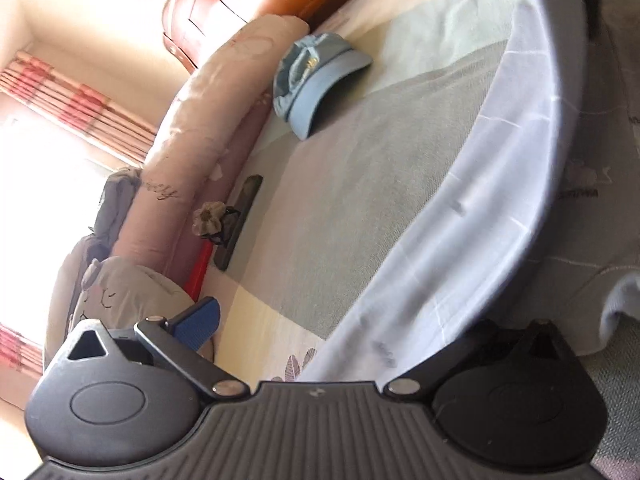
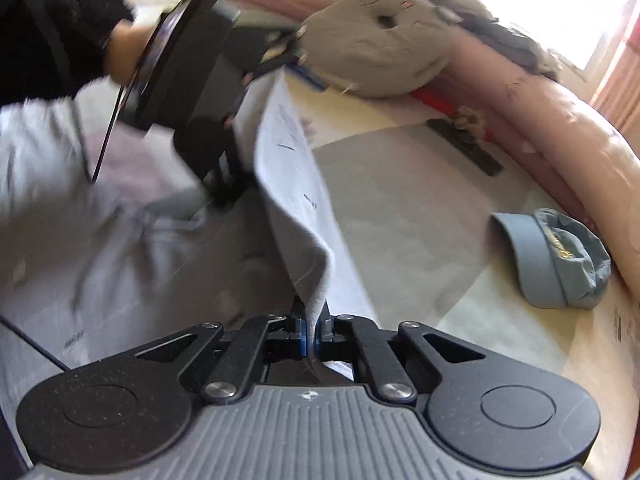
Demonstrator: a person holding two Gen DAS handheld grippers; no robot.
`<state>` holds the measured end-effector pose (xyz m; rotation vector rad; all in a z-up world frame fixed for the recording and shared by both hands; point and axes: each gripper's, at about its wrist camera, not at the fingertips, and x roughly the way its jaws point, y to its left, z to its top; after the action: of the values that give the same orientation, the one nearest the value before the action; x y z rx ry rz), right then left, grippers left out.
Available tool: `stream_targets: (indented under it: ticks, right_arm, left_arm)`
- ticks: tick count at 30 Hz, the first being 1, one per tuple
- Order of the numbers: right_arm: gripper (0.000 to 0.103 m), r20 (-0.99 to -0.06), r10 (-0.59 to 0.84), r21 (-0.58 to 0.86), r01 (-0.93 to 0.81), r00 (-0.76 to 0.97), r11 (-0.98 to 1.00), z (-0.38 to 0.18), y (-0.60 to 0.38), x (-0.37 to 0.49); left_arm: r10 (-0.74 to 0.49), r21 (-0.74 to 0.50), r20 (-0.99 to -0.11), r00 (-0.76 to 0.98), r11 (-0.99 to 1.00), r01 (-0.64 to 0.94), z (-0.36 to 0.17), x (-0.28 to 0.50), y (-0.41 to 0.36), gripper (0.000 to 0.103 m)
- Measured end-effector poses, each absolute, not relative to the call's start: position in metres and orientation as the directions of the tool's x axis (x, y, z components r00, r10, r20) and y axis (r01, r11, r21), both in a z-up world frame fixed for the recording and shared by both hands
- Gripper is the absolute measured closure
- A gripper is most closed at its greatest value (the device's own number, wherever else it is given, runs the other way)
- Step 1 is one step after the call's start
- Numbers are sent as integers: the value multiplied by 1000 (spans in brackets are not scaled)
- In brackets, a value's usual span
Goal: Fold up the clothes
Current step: 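Close the left gripper on the trouser waistband beside the right gripper, then lift the grey trousers by the waistband with both grippers, stretching them upward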
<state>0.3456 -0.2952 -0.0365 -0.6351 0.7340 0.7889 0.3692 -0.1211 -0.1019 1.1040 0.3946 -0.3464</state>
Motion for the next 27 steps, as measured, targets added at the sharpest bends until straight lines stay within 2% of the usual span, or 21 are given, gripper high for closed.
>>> stream_targets:
  ticks: [7, 11, 12, 13, 14, 15, 16, 18, 20, 27]
  right_arm:
    - [98, -793, 395, -176, -796, 463, 580, -45, -298, 352]
    - [98, -801, 393, -159, -794, 451, 587, -49, -300, 358]
    - [98, -804, 392, -158, -795, 448, 586, -49, -301, 355]
    - [98, -806, 391, -155, -795, 445, 586, -49, -301, 354]
    - [98, -807, 391, -152, -796, 442, 586, -50, -300, 354]
    - [98, -808, 390, -152, -796, 442, 586, -50, -300, 354]
    - [98, -808, 389, -152, -795, 442, 587, -50, -300, 353]
    - [98, -807, 388, -153, -793, 445, 590, -50, -299, 352]
    - [98, -804, 388, -152, -787, 450, 597, -49, -299, 351]
    - [98, -776, 362, -232, -768, 516, 598, -40, -296, 339]
  left_arm:
    - [-115, 818, -436, 892, 362, 447, -104, 369, -106, 0]
    - [-113, 814, -456, 883, 349, 464, -104, 373, -102, 1]
    - [-115, 813, -462, 879, 341, 472, -105, 372, -103, 4]
    - [-122, 815, -468, 876, 324, 480, -106, 370, -106, 9]
    - [-130, 818, -474, 871, 302, 491, -109, 366, -108, 21]
    - [-141, 820, -483, 864, 273, 503, -112, 361, -111, 39]
    - [-149, 821, -491, 858, 249, 513, -116, 356, -114, 48]
    - [-154, 820, -505, 849, 222, 528, -126, 347, -118, 86]
    - [-143, 821, -510, 848, 214, 530, -134, 341, -123, 103]
    - [-108, 833, -499, 860, 215, 510, -113, 335, -130, 103]
